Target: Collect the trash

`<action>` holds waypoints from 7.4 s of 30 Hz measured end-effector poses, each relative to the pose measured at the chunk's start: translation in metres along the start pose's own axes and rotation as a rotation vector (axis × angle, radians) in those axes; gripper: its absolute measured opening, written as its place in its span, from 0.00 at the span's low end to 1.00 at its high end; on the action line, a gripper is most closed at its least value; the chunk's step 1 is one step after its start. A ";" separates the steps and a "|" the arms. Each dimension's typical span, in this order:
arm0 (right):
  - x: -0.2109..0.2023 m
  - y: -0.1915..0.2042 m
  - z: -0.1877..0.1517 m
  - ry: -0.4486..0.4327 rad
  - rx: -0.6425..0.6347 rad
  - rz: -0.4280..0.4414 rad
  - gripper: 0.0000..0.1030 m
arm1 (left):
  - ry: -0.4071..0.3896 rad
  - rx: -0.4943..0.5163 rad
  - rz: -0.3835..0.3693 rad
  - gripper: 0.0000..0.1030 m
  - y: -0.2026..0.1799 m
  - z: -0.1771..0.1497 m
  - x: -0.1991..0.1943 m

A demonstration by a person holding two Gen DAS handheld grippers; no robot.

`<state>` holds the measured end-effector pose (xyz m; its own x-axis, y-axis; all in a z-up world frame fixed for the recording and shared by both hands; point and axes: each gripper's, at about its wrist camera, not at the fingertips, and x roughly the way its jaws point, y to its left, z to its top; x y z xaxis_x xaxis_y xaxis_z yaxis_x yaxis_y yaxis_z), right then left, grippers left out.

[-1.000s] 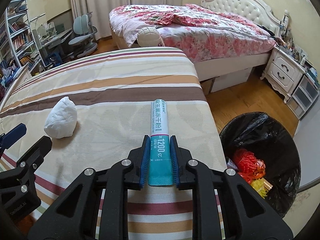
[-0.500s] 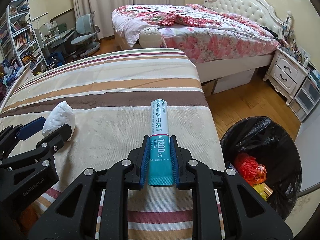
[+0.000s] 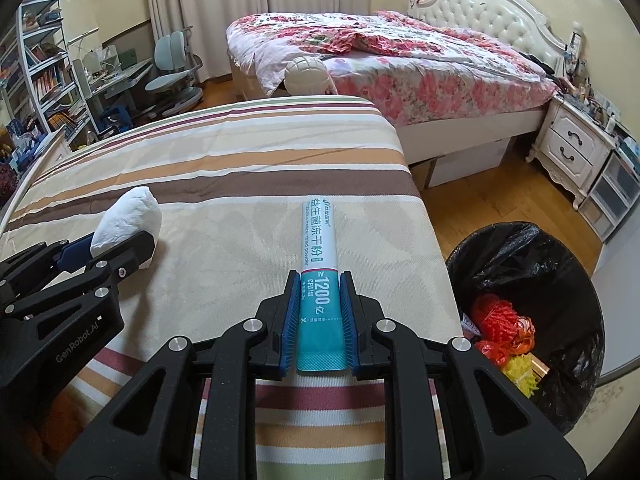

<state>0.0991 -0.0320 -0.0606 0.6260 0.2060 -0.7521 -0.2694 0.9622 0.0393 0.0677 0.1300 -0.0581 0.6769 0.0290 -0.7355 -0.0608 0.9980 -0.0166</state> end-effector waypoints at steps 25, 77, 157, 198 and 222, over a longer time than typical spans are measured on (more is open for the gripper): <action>-0.073 -0.060 -0.039 -0.110 0.122 -0.097 0.19 | -0.107 0.061 -0.084 0.38 -0.057 -0.016 -0.049; -0.053 -0.224 -0.057 -0.138 0.369 -0.302 0.32 | -0.068 0.302 -0.187 0.59 -0.236 0.019 0.022; -0.161 -0.091 -0.098 -0.289 0.268 -0.330 0.85 | -0.241 0.121 -0.095 0.79 -0.091 -0.050 -0.113; -0.161 -0.091 -0.099 -0.289 0.268 -0.330 0.85 | -0.240 0.121 -0.095 0.79 -0.093 -0.052 -0.115; -0.161 -0.091 -0.099 -0.289 0.267 -0.330 0.85 | -0.239 0.126 -0.096 0.79 -0.102 -0.060 -0.118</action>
<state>-0.0491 -0.1703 -0.0083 0.8331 -0.1118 -0.5417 0.1494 0.9884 0.0257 -0.0497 0.0216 -0.0107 0.8301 -0.0685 -0.5534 0.0935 0.9955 0.0169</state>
